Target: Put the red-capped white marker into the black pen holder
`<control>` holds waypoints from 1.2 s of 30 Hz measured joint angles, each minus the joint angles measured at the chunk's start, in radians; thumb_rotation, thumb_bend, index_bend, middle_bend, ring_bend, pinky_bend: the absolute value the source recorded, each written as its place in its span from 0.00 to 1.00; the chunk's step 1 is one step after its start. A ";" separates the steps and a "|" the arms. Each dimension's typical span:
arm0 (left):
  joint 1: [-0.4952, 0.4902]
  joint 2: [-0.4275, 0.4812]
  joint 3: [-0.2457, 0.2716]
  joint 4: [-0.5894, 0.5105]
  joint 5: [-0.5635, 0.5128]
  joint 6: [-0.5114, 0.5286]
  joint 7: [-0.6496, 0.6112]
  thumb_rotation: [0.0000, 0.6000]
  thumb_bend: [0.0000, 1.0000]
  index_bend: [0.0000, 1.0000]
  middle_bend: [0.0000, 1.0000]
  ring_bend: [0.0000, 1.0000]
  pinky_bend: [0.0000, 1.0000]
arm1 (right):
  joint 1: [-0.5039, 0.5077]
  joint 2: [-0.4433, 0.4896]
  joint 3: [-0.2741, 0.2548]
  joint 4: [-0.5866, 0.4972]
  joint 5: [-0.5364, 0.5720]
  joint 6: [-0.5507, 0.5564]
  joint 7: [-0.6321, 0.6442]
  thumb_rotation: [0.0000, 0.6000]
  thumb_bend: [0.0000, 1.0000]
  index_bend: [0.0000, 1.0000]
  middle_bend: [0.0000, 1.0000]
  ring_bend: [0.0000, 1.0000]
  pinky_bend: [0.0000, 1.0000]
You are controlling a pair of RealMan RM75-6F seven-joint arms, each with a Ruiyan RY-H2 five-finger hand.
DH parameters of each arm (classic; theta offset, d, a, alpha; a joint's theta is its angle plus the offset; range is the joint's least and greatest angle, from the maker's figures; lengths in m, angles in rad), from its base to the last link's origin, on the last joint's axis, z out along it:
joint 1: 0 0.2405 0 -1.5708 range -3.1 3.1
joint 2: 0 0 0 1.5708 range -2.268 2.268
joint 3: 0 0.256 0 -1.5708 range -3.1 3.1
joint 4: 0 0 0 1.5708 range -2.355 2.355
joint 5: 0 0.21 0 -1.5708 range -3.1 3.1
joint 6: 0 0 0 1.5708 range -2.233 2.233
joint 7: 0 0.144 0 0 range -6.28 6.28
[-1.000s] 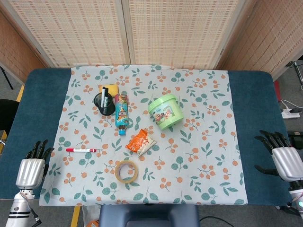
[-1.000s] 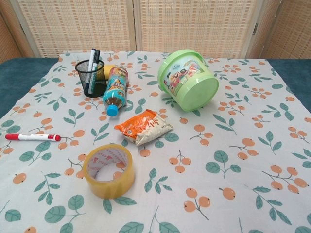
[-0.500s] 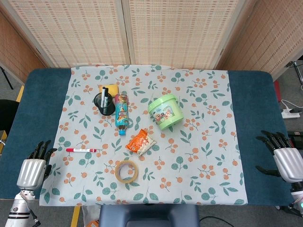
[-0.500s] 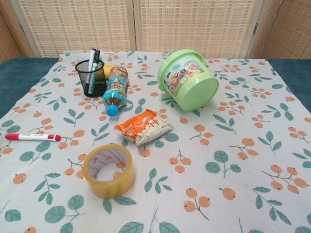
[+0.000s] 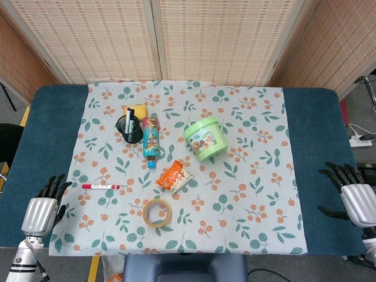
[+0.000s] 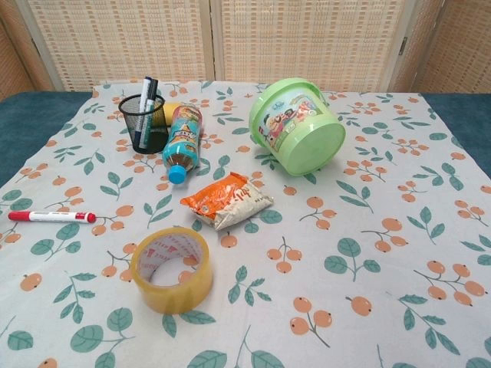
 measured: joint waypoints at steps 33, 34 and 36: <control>-0.213 -0.065 -0.076 -0.113 -0.062 -0.263 0.031 1.00 0.38 0.31 0.17 0.10 0.39 | -0.004 0.027 -0.006 0.025 -0.013 0.004 0.127 1.00 0.00 0.20 0.08 0.11 0.08; -0.223 -0.080 -0.078 -0.099 -0.079 -0.283 0.033 1.00 0.38 0.32 0.17 0.10 0.39 | -0.004 0.028 -0.005 0.027 -0.011 0.003 0.129 1.00 0.00 0.20 0.08 0.11 0.08; -0.235 -0.101 -0.080 -0.078 -0.103 -0.311 0.029 1.00 0.37 0.34 0.18 0.10 0.39 | -0.003 0.028 -0.003 0.030 -0.004 -0.001 0.133 1.00 0.00 0.21 0.08 0.11 0.08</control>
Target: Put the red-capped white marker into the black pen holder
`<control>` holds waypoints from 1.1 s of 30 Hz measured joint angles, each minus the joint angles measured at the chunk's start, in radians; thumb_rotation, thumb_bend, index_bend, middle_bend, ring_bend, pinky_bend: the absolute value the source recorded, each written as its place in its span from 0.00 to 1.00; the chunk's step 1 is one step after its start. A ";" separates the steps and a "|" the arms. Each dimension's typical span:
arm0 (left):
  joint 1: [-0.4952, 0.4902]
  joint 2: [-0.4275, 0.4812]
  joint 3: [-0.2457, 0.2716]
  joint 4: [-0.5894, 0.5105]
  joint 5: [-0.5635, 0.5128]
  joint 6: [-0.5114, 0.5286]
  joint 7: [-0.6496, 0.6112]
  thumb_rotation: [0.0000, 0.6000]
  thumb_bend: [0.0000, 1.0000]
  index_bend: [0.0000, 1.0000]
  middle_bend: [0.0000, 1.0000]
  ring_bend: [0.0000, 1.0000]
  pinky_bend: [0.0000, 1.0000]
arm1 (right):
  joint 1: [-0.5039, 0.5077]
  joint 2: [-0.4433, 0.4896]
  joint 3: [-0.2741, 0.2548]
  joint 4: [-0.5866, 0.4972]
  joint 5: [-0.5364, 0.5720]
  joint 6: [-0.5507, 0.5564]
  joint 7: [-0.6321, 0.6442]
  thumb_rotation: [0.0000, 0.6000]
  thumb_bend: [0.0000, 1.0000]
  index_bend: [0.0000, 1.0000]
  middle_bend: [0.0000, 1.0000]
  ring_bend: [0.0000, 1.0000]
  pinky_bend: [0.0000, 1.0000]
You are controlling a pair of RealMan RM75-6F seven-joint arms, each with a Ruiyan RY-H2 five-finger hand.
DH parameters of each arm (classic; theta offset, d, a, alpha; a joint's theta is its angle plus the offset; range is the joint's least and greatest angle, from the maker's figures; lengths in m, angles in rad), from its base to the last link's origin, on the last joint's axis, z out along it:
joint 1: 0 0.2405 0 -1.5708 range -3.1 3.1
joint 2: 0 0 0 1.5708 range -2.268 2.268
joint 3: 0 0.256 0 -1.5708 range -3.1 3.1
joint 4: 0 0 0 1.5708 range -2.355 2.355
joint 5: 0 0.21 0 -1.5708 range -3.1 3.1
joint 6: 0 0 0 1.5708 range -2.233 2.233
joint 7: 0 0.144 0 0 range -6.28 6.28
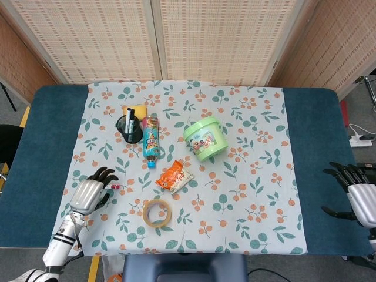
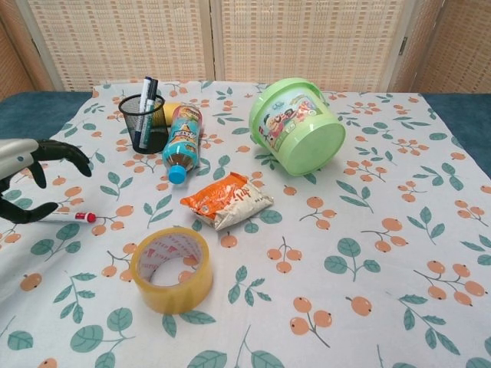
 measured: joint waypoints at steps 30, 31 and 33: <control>-0.048 -0.252 -0.008 0.354 -0.119 -0.033 0.016 1.00 0.37 0.59 0.38 0.21 0.46 | 0.011 0.000 0.009 0.007 0.035 -0.039 0.008 1.00 0.00 0.23 0.08 0.15 0.08; -0.048 -0.256 -0.007 0.361 -0.119 -0.034 0.014 1.00 0.37 0.59 0.40 0.21 0.47 | 0.011 0.000 0.010 0.007 0.035 -0.038 0.009 1.00 0.00 0.23 0.08 0.15 0.08; -0.049 -0.265 -0.006 0.374 -0.118 -0.033 0.011 1.00 0.37 0.60 0.42 0.23 0.48 | 0.011 0.001 0.011 0.008 0.037 -0.037 0.010 1.00 0.00 0.23 0.08 0.15 0.09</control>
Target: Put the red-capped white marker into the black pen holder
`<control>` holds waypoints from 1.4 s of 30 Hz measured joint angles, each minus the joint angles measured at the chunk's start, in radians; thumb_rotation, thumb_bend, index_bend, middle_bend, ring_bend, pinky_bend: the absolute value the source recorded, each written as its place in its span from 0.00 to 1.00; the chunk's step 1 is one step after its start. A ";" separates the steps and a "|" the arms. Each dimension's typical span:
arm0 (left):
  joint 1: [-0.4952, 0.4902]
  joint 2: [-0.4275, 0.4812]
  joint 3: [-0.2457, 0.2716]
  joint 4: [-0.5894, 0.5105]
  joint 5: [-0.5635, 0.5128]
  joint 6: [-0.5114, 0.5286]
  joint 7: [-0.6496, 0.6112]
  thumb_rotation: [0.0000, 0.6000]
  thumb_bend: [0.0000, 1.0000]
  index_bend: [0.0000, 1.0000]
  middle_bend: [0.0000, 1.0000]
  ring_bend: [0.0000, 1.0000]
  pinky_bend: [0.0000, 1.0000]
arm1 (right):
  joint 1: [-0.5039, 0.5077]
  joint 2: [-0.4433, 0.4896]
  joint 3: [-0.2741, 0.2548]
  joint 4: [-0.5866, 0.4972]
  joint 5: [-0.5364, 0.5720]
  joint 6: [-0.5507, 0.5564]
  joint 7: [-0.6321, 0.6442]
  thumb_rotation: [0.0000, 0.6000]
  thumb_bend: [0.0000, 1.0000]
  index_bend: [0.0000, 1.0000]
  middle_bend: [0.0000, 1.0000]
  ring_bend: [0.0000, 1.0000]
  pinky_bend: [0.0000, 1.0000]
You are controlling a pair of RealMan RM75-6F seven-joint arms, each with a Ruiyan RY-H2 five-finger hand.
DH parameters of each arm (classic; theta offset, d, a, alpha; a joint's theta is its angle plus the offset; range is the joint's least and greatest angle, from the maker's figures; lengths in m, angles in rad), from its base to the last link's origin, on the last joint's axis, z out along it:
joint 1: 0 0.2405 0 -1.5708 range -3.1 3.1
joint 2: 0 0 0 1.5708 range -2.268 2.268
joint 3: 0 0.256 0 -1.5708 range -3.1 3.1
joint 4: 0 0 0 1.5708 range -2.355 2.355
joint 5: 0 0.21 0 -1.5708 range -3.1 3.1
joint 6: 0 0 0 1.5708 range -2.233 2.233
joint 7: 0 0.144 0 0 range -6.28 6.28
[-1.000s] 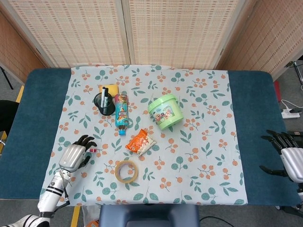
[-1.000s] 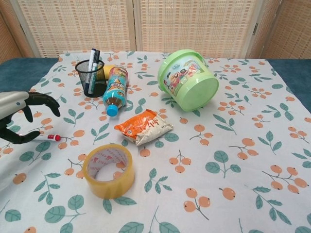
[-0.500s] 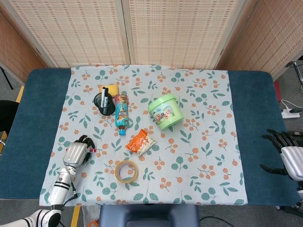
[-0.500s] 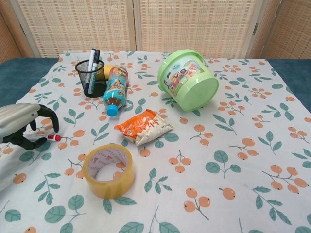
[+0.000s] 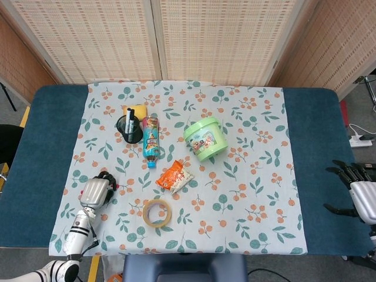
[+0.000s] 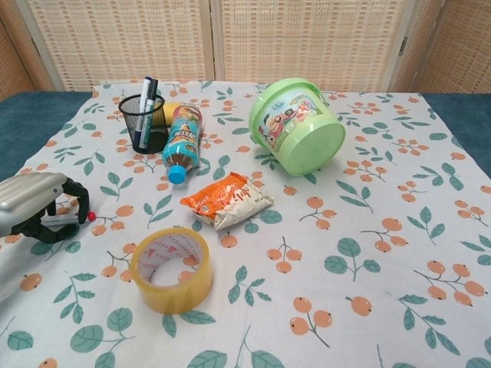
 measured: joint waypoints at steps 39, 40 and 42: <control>-0.086 0.246 -0.301 -0.358 0.021 0.216 -0.059 1.00 0.40 0.78 0.73 0.46 0.64 | -0.006 -0.001 0.008 0.038 -0.007 0.025 0.066 1.00 0.00 0.24 0.08 0.17 0.14; -0.096 0.253 -0.317 -0.366 0.008 0.201 -0.079 1.00 0.40 0.78 0.73 0.46 0.64 | -0.008 -0.001 0.008 0.040 -0.006 0.026 0.071 1.00 0.00 0.24 0.08 0.17 0.14; -0.118 0.261 -0.346 -0.378 -0.019 0.167 -0.123 1.00 0.40 0.77 0.73 0.46 0.64 | -0.010 -0.001 0.010 0.045 0.001 0.028 0.080 1.00 0.00 0.24 0.08 0.17 0.14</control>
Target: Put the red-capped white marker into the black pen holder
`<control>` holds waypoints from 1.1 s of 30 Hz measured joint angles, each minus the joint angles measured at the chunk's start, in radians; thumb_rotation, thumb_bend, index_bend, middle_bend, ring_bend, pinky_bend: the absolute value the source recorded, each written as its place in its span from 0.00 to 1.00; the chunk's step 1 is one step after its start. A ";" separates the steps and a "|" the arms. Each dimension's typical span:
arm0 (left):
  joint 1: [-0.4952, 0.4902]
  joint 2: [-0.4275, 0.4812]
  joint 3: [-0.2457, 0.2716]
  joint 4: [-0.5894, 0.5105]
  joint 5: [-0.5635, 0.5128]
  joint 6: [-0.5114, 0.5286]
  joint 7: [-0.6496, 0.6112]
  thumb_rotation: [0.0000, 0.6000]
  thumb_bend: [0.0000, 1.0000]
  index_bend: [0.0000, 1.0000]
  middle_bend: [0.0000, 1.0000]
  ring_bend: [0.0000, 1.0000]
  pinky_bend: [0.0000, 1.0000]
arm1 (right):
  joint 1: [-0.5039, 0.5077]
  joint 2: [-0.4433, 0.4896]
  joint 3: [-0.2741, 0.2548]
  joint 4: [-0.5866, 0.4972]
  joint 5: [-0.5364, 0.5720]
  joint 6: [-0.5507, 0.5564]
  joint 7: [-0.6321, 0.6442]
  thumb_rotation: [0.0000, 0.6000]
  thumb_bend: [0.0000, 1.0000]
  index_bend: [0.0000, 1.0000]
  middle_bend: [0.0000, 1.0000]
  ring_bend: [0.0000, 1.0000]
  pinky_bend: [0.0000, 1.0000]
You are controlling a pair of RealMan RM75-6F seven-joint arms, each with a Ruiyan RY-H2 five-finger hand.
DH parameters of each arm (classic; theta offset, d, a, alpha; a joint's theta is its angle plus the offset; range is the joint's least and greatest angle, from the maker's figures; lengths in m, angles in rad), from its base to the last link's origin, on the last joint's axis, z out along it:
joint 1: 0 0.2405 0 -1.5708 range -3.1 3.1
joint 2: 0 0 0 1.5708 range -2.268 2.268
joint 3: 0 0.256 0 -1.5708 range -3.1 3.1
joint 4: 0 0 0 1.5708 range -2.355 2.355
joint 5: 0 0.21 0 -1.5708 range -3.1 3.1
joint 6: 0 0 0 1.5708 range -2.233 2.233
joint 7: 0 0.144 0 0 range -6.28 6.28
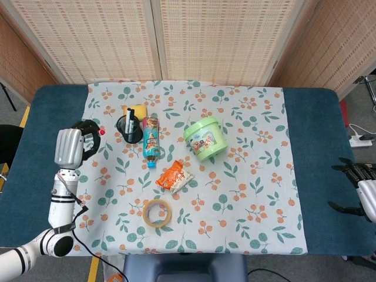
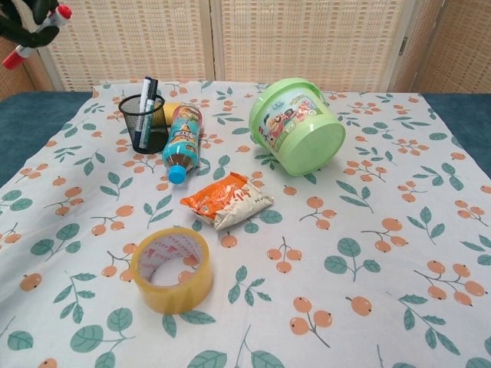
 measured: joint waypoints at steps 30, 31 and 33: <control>-0.532 -0.372 -0.108 0.976 -0.094 -0.618 -1.054 1.00 0.40 0.77 0.72 0.42 0.62 | 0.005 -0.004 0.037 -0.011 0.120 -0.080 -0.062 1.00 0.00 0.24 0.08 0.17 0.14; -0.540 -0.384 -0.094 1.013 -0.079 -0.624 -1.086 1.00 0.40 0.77 0.72 0.42 0.62 | 0.006 -0.005 0.037 -0.012 0.121 -0.083 -0.064 1.00 0.00 0.24 0.08 0.17 0.14; -0.549 -0.399 -0.071 1.063 -0.058 -0.632 -1.128 1.00 0.40 0.77 0.72 0.42 0.62 | 0.009 -0.005 0.037 -0.014 0.122 -0.093 -0.068 1.00 0.00 0.24 0.08 0.17 0.14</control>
